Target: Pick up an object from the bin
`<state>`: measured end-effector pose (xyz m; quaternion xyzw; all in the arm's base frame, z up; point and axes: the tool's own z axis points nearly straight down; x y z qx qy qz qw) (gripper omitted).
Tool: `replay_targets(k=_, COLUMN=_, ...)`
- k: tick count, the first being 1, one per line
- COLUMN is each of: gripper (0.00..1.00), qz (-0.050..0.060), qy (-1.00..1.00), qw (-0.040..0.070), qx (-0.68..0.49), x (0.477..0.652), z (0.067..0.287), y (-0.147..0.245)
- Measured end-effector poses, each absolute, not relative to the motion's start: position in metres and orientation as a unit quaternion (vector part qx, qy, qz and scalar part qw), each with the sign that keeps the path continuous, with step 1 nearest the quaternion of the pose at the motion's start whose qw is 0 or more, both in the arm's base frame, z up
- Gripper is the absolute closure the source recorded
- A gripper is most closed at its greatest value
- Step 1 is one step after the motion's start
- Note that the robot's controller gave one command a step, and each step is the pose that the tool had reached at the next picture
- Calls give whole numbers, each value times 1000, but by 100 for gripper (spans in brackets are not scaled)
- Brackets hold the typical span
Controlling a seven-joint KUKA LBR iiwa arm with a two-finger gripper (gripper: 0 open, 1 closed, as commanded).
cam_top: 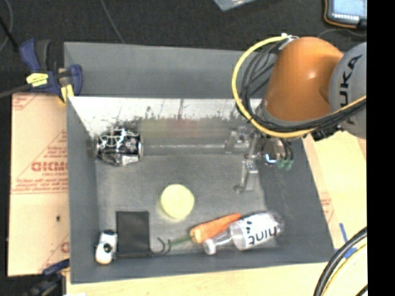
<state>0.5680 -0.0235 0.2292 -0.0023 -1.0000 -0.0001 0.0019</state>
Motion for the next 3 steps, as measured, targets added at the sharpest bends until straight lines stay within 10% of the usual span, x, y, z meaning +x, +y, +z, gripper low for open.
replay_targets(k=1, gripper=0, qz=0, qy=-1000, qw=-2, qx=-2, x=569, z=234, y=-24)
replay_targets(k=3, gripper=0, qz=0, qy=-990, qw=-2, qx=141, x=508, z=158, y=-3)
